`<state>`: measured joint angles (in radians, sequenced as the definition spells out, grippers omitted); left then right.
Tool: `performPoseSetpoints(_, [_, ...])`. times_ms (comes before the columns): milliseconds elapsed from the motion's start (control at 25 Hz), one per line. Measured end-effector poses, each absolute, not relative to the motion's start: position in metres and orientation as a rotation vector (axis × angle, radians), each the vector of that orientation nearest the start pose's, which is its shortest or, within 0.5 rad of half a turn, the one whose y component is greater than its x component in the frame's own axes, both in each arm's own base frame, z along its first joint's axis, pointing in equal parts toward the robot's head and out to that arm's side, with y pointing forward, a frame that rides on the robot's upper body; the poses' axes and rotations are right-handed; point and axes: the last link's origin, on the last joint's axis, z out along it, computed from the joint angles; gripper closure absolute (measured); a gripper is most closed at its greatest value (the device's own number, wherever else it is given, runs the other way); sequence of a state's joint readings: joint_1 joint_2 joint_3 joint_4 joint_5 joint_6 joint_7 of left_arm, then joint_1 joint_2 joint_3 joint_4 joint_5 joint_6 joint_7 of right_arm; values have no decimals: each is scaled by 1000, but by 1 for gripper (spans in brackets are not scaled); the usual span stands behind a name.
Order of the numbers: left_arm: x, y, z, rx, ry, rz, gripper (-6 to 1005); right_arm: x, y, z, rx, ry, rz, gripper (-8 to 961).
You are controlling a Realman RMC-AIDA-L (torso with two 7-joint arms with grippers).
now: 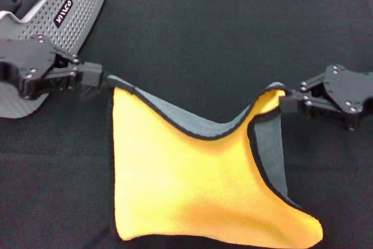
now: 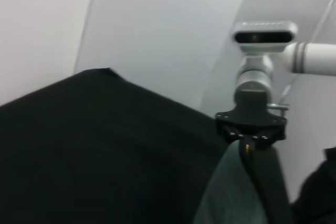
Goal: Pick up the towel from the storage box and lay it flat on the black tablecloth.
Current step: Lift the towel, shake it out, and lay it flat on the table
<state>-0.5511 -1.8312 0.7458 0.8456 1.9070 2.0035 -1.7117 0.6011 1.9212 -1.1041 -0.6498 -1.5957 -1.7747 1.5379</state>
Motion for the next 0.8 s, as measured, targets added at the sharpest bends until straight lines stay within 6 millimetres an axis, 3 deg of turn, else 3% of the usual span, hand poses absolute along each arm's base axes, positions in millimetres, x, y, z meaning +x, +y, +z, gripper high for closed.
performPoseSetpoints(400, [-247, 343, 107, -2846, -619, -565, 978, 204, 356, 12, -2993, 546, 734, 947])
performPoseSetpoints(800, [-250, 351, 85, -2832, -615, -468, 978, 210, 368, 3, -2943, 595, 647, 947])
